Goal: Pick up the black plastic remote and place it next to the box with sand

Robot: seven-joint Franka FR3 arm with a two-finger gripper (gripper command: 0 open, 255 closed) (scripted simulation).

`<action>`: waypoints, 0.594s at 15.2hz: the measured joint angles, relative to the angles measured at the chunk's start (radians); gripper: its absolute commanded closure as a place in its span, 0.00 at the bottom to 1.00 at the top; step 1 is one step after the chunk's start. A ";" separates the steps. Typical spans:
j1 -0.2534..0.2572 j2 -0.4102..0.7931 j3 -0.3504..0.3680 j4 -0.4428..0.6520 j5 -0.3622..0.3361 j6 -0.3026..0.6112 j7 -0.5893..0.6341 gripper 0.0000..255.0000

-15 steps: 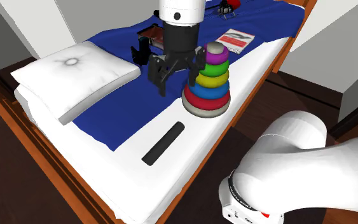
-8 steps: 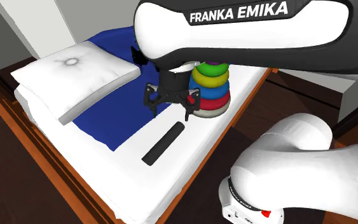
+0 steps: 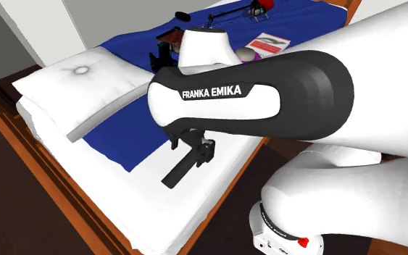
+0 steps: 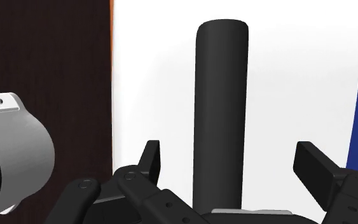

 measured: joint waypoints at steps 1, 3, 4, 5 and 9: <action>0.004 0.012 0.010 -0.008 0.014 0.021 0.008 0.00; 0.012 0.042 0.029 -0.018 0.039 0.063 0.011 0.00; 0.015 0.060 0.036 -0.024 0.050 0.086 0.007 0.00; 0.020 0.071 0.042 -0.031 0.060 0.104 0.004 0.00; 0.026 0.100 0.055 -0.036 0.079 0.141 -0.001 0.00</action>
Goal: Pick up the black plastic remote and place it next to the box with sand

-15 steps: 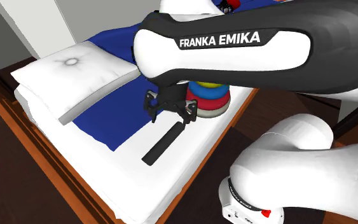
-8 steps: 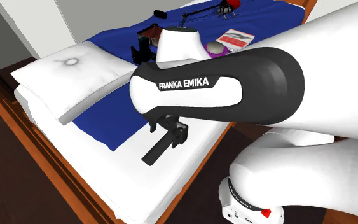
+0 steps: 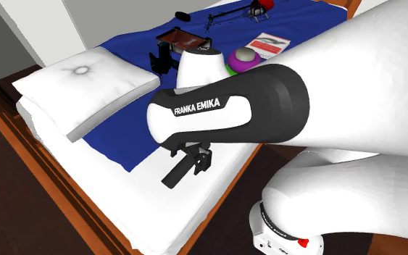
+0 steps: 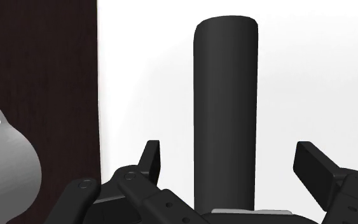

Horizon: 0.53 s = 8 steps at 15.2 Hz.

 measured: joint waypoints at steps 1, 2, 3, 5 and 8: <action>0.000 0.002 0.001 0.000 0.001 0.001 0.000 0.00; 0.000 0.002 0.001 0.000 0.001 0.002 0.000 0.00; 0.000 0.002 0.001 0.000 0.001 0.002 0.000 0.00; 0.000 0.001 0.000 0.001 0.000 -0.001 0.000 1.00; 0.000 -0.001 0.000 0.002 0.000 -0.002 0.000 1.00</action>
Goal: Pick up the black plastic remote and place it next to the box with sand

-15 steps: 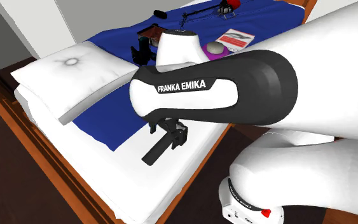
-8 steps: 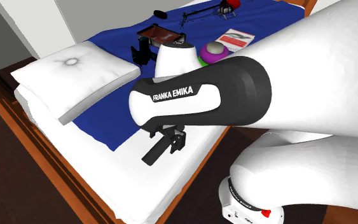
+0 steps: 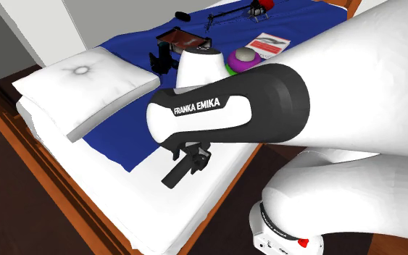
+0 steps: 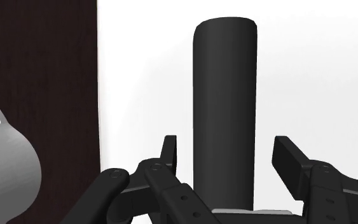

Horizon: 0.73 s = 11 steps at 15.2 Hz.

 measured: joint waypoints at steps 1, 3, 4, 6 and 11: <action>0.000 0.000 0.000 0.000 0.000 0.000 0.000 1.00; 0.000 -0.001 0.000 0.000 0.000 0.000 0.000 1.00; 0.000 -0.001 0.000 0.000 0.000 -0.001 0.000 1.00; 0.000 0.000 0.000 0.000 0.000 0.000 0.000 1.00; -0.009 -0.063 -0.021 0.019 -0.036 -0.079 0.023 1.00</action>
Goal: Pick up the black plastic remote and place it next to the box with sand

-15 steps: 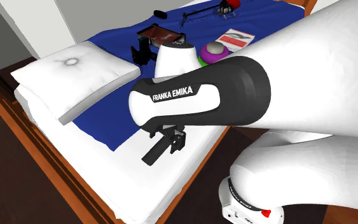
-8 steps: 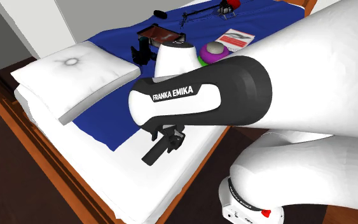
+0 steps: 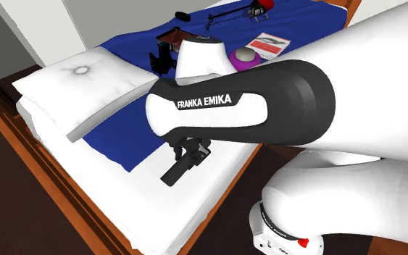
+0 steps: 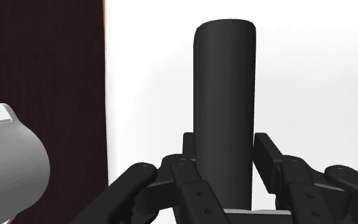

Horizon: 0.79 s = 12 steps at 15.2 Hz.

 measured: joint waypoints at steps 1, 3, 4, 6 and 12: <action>-0.002 -0.018 -0.007 0.007 -0.011 -0.024 0.007 1.00; -0.008 -0.042 -0.017 0.023 -0.028 -0.062 0.017 1.00; -0.009 -0.054 -0.022 0.029 -0.036 -0.080 0.023 1.00; -0.015 -0.070 -0.031 0.049 -0.052 -0.114 0.033 1.00; -0.029 -0.124 -0.065 0.099 -0.096 -0.216 0.057 1.00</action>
